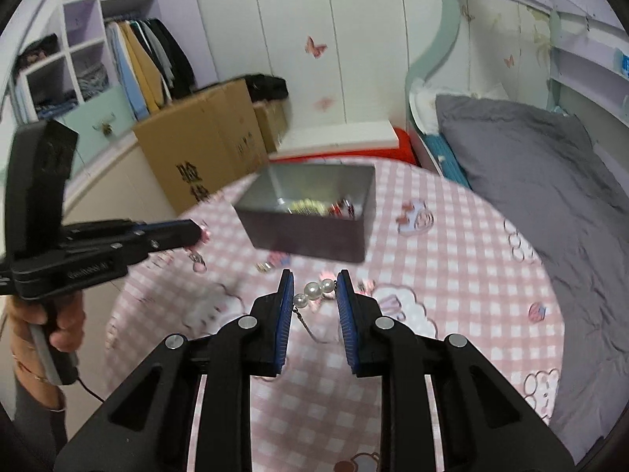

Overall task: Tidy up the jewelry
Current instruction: 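Carry both items over the box and open both tools to drop them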

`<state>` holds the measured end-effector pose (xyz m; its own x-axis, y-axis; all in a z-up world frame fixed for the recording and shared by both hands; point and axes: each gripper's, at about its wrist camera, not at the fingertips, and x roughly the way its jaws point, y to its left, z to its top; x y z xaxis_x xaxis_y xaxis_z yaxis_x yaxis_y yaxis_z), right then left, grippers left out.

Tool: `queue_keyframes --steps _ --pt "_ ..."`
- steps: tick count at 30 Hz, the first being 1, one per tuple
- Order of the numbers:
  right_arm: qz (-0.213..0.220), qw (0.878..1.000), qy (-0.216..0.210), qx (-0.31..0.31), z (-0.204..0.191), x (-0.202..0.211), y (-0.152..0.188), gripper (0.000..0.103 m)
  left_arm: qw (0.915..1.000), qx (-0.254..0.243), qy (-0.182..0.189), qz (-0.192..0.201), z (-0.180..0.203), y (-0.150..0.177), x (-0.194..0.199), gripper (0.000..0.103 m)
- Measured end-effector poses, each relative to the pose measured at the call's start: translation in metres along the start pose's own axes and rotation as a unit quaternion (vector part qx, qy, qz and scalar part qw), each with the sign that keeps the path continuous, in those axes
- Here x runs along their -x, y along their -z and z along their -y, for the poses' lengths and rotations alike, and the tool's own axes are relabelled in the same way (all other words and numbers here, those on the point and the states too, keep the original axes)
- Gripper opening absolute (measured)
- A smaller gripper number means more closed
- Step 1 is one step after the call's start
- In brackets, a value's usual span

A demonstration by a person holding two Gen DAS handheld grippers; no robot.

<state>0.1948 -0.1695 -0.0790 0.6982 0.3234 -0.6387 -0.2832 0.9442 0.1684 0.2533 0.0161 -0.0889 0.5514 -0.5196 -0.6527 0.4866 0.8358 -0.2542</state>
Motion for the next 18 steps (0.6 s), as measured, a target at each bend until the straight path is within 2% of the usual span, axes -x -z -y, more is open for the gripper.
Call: queue_keyframes --steps 8,12,18 --pt "0.035 0.999 -0.012 0.016 -0.013 0.026 -0.031 0.020 0.9998 -0.005 0.003 0.019 0.010 -0.019 0.016 0.007" --pt "0.049 0.998 -0.010 0.026 -0.016 0.024 -0.050 0.020 0.9996 -0.005 0.002 0.027 0.013 -0.035 0.017 0.007" --pt "0.061 0.998 -0.004 0.032 -0.012 0.010 -0.081 0.020 0.9991 -0.008 -0.019 0.036 0.009 -0.057 0.008 0.007"
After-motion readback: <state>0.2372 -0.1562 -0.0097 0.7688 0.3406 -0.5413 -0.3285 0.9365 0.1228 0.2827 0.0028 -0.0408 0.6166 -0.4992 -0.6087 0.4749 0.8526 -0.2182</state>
